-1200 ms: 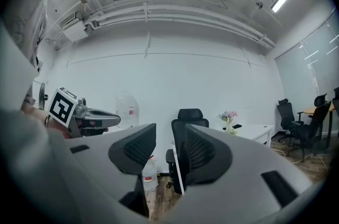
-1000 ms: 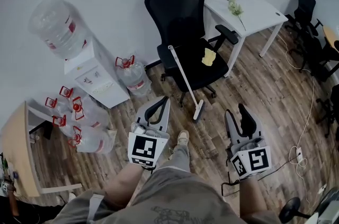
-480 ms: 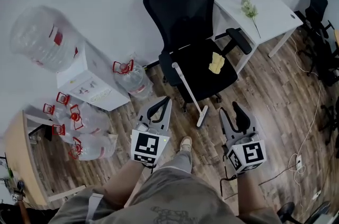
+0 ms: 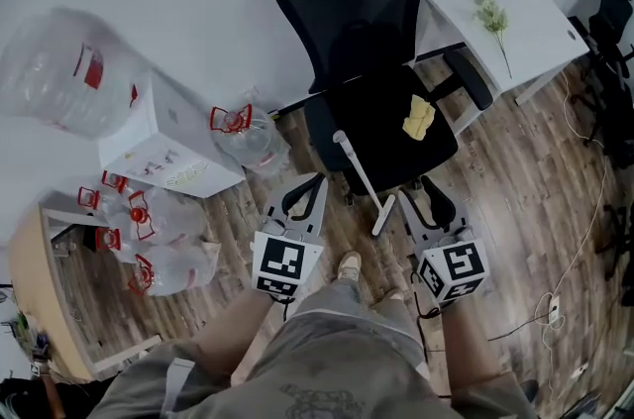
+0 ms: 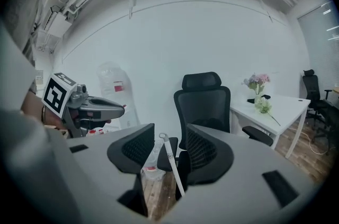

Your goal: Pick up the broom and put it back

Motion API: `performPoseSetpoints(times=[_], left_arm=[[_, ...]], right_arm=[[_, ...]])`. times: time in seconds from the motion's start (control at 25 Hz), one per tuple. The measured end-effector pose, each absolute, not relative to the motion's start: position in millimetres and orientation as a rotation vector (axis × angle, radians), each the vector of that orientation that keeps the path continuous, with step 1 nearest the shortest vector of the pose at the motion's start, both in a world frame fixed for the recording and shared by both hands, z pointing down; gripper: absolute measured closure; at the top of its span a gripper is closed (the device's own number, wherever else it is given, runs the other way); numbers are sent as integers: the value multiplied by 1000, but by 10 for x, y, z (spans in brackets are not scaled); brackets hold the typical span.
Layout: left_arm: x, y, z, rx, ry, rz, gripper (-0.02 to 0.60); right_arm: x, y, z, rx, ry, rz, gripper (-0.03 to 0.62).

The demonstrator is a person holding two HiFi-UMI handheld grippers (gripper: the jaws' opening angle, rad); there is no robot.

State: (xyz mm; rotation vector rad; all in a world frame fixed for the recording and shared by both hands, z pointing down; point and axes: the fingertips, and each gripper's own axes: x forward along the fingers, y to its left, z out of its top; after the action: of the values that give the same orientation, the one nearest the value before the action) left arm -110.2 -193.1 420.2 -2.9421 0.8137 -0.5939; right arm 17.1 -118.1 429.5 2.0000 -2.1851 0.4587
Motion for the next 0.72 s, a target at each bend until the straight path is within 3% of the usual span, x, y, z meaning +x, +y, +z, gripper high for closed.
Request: performPoseSetpoints(times=[0.72], left_arm=[[-1198,-2524,4895,-2895,1252,-784,565]], right_arm=[[-92,-2173,5607,1426,-2395,636,384]])
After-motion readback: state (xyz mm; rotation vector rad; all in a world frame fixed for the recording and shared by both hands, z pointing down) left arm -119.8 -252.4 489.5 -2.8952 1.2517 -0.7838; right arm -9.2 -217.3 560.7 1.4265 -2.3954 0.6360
